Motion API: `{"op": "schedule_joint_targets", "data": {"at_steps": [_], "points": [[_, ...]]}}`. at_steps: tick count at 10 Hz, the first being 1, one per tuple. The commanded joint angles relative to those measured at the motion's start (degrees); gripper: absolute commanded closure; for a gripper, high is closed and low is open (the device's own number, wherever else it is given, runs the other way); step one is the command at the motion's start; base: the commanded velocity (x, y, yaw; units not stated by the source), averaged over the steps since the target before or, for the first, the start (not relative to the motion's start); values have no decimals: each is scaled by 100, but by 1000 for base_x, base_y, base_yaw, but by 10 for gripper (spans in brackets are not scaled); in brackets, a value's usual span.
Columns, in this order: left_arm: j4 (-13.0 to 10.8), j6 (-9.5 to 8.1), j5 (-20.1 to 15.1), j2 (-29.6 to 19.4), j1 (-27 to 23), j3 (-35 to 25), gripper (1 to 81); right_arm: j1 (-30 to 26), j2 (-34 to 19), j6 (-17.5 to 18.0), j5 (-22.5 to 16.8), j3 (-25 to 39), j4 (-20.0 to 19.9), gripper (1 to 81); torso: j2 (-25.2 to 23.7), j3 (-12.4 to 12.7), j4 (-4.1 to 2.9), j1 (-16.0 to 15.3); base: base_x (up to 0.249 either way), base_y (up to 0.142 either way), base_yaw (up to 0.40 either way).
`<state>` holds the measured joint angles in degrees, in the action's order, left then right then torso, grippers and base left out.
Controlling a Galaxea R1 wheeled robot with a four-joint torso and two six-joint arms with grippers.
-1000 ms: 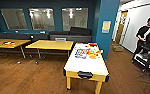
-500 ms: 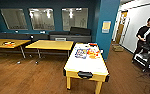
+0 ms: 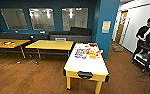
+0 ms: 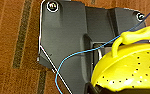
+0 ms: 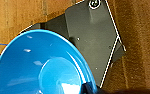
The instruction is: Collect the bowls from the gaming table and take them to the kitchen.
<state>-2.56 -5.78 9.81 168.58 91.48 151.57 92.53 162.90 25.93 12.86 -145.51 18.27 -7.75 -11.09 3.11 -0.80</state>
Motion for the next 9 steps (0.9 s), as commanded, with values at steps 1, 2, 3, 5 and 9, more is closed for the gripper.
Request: {"op": "schedule_joint_targets", "data": {"at_steps": [1, 2, 3, 5, 9], "points": [[1, 33, -313, -8, -152, 66, 811, -195, -80, -18, -223, 6, 71, 811, 0, 0, 0, 0, 0, 0, -378], [1, 33, -305, 0, -152, 119, 811, -186, -80, -18, -223, 6, 71, 811, 0, 0, 0, 0, 0, 0, -390], [1, 33, -278, 9, -143, 154, 811, -195, -71, -18, -223, 5, 80, 811, 0, 0, 0, 0, 0, 0, -390], [1, 33, -278, 35, -143, 163, 811, -194, -62, -18, -223, -12, 89, 811, 0, -2, 0, 0, 0, 0, -390], [1, 33, -278, 228, -143, 522, 811, -230, 17, -18, -240, -196, 89, 811, 0, -2, 0, -2, 0, 0, -390]]}}
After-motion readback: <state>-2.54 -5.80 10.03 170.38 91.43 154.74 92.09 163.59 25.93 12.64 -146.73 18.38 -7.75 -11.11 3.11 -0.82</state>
